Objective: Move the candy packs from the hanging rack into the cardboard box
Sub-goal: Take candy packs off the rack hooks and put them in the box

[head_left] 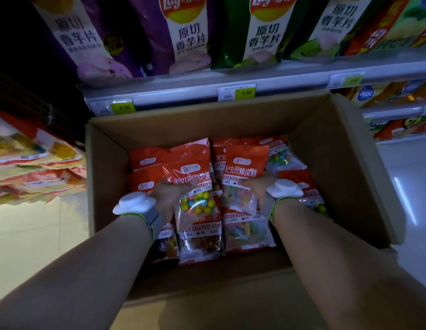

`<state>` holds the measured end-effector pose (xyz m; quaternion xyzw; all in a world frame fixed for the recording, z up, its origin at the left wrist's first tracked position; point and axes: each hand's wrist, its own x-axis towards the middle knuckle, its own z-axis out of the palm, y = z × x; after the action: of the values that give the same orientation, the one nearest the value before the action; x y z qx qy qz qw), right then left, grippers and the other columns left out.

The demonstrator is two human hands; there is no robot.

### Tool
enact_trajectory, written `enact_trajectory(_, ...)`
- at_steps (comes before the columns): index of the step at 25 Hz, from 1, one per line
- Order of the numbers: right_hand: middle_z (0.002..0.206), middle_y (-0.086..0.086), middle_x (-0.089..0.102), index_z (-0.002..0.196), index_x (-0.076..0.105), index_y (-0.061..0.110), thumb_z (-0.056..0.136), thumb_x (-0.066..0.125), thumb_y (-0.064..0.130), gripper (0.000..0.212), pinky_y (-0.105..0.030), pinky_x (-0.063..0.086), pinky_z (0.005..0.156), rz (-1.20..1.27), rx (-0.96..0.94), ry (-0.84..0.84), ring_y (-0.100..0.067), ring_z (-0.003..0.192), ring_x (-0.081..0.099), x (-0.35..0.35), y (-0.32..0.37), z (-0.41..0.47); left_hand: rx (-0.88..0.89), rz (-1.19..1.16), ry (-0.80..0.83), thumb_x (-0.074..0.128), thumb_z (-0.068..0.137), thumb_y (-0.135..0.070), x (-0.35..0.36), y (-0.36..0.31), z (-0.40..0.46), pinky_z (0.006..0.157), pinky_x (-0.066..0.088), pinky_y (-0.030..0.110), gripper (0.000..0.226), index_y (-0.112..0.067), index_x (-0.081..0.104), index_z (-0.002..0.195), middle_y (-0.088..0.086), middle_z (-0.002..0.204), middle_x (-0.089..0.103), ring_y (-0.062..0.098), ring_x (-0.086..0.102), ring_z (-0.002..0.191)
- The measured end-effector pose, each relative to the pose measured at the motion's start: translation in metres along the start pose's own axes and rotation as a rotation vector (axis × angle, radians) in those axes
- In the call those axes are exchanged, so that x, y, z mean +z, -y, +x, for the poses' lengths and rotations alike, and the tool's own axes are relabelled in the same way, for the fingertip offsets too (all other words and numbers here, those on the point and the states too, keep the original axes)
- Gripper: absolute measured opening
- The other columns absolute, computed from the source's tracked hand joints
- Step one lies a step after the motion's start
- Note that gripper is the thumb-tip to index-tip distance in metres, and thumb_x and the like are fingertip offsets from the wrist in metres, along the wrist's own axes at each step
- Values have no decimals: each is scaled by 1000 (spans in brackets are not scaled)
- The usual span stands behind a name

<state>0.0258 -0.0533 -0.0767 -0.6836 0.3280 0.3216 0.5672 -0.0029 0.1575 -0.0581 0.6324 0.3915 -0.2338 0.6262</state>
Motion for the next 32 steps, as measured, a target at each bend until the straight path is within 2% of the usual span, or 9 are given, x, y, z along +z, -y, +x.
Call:
enact_trajectory(2,131,-23,52,114,55,-8,89,56,-4,25,-45,40,103,0,-26,12,-38,115,54,-1,6,-18,29,-16,11,83,74,-17,-3,-4,-11,97,51,47,46,-4,65,114,11,112,71,31,68,102)
enact_trajectory(5,134,-26,49,133,42,-7,66,85,16,83,-43,47,95,5,-61,13,-40,123,50,-10,14,-48,82,-29,46,87,68,-21,-8,-12,-31,97,51,48,47,-7,68,109,10,107,73,30,69,99)
enact_trajectory(7,125,-19,57,128,48,-1,71,81,17,68,-36,51,83,4,-127,-122,-35,114,57,-18,15,-71,130,-28,66,85,71,-21,-7,-21,-48,97,52,46,45,-4,68,109,12,109,72,30,69,100)
enact_trajectory(11,116,-13,64,116,58,-1,71,78,3,50,-43,48,97,110,-256,-289,-31,111,60,-29,16,-124,239,-49,107,80,77,-17,-6,-32,-92,91,50,37,39,-4,65,111,10,109,69,28,66,101)
enact_trajectory(17,102,-16,71,75,66,18,63,77,-8,31,-52,53,89,217,-429,-284,-32,92,69,-47,19,-203,362,-137,148,85,70,-15,-11,-38,-166,94,52,53,34,-13,70,100,12,105,73,33,69,98)
enact_trajectory(21,108,-24,67,76,63,10,74,70,-9,20,-54,54,85,300,-480,-127,-37,93,68,-60,3,-279,494,-216,151,85,69,-15,-18,-23,-246,93,53,52,43,-9,68,108,11,104,74,32,71,95)
enact_trajectory(24,94,-22,69,81,63,3,77,66,-13,17,-42,59,58,330,-500,-84,-28,66,70,-64,-11,-317,586,-213,145,83,72,-13,-23,-16,-278,88,55,47,32,-12,69,101,11,104,73,31,70,95)
enact_trajectory(29,96,-11,67,97,61,5,73,65,-20,34,-23,52,44,379,-667,-59,-21,67,64,-75,-40,-413,709,-126,59,89,63,-29,-34,8,-364,88,54,42,39,-19,69,95,4,98,75,25,70,92)
enact_trajectory(32,101,-17,68,89,63,3,70,72,-13,26,-31,53,57,328,-698,-91,-25,72,64,-72,-34,-459,794,-148,38,84,73,-21,-51,9,-419,86,54,39,25,-22,67,92,2,98,73,22,69,92)
